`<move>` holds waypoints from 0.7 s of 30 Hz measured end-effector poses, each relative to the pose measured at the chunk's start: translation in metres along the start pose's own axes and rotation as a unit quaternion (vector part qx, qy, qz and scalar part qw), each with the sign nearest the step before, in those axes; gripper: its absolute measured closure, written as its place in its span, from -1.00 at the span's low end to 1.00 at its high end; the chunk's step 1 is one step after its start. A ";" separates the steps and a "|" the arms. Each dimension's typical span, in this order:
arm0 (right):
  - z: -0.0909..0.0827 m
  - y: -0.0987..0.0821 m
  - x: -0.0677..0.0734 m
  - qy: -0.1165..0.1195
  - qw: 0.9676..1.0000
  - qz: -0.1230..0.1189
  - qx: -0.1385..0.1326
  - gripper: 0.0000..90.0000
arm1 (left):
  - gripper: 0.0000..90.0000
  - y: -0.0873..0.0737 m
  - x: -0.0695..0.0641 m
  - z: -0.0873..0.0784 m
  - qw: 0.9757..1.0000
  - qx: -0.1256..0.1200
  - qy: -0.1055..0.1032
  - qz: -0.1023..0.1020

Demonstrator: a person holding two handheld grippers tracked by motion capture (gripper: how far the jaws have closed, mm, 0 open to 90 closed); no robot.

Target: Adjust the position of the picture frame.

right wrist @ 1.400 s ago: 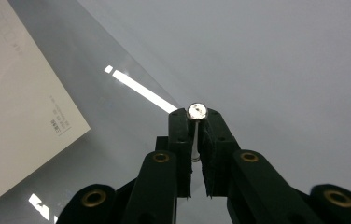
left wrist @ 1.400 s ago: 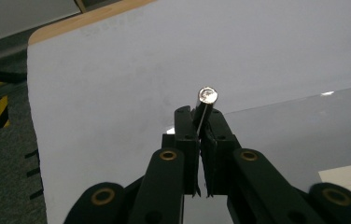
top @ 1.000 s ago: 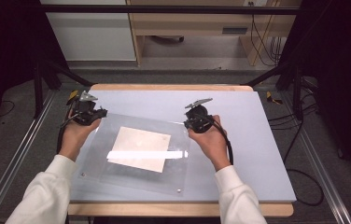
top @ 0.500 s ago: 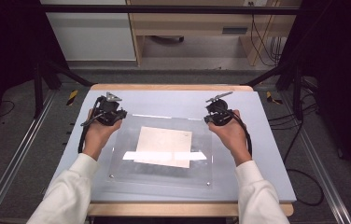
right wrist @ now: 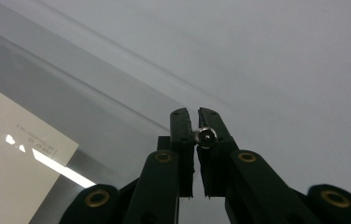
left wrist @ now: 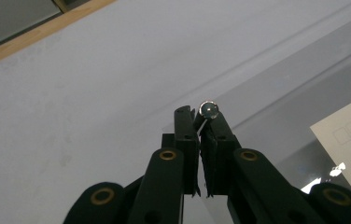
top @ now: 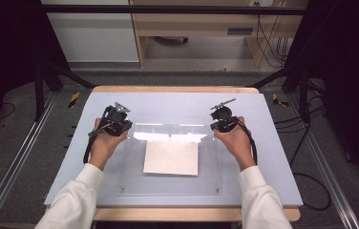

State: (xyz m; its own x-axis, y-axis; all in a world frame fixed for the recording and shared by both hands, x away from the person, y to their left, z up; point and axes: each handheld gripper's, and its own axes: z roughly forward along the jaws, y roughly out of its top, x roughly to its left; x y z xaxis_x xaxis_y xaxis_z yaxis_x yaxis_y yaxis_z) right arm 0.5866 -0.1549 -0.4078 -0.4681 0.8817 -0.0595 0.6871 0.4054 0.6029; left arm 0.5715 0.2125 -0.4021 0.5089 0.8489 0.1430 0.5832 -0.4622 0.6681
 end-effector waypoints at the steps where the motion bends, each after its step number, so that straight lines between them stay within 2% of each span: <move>1: 0.000 0.001 0.001 -0.002 1.000 -0.001 0.001 0.89 | 0.89 -0.001 0.000 0.000 1.000 -0.001 -0.001 -0.001; 9: 0.002 0.001 0.001 -0.011 1.000 -0.005 0.024 0.89 | 0.89 -0.005 0.001 0.015 1.000 0.005 -0.021 -0.005; 21: 0.016 -0.011 -0.005 -0.002 0.999 0.013 0.037 0.90 | 0.88 -0.012 -0.004 0.032 0.999 0.014 -0.036 -0.015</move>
State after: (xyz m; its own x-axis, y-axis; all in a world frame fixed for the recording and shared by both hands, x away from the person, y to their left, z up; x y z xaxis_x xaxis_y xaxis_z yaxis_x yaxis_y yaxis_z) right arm 0.5905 -0.1602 -0.4268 -0.4474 0.8931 -0.0475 0.7385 0.3989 0.5437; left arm 0.5830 0.2066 -0.4336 0.5341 0.8425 0.0694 0.6161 -0.4442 0.6505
